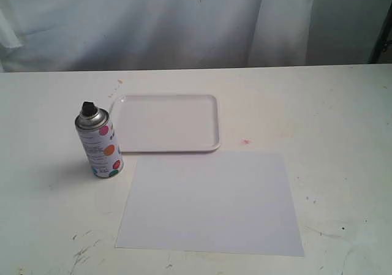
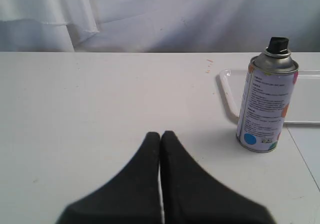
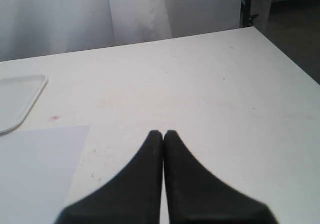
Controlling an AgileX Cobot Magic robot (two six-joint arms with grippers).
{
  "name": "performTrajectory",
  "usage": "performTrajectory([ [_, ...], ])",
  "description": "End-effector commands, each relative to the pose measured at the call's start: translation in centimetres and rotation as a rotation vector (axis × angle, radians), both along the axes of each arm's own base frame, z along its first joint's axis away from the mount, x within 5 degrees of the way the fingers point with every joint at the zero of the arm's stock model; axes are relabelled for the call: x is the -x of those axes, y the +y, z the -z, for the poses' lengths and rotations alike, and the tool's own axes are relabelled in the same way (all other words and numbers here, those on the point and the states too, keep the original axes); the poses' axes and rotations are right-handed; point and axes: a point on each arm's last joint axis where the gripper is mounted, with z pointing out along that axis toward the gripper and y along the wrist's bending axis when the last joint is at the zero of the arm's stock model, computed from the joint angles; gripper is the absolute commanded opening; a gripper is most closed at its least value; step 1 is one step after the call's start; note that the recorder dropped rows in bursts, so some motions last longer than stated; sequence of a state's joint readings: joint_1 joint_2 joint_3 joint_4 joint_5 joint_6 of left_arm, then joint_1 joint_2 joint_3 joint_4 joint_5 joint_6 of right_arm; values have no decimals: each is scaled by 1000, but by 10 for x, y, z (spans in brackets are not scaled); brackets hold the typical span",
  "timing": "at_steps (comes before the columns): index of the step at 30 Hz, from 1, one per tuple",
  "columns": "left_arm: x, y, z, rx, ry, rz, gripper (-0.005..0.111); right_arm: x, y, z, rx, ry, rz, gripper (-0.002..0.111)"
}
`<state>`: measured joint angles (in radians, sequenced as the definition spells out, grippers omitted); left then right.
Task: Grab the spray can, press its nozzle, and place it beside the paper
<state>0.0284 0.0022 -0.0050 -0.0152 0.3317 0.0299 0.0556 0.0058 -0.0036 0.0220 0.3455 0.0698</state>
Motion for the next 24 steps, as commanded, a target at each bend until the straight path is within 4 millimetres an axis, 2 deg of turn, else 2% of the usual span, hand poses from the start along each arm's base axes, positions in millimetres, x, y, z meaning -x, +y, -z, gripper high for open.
performTrajectory([
  [1, 0, 2, 0, -55, -10, -6, 1, 0, 0, 1, -9, -3, 6, 0],
  [3, 0, 2, -1, -58, -19, -6, 1, 0, 0, 1, -9, -3, 6, 0],
  [15, -2, 1, -30, -53, -350, -4, 1, 0, 0, 1, -18, -2, 9, 0],
  [24, -2, 1, -33, -53, -377, -4, 1, 0, 0, 1, -18, -2, 9, 0],
])
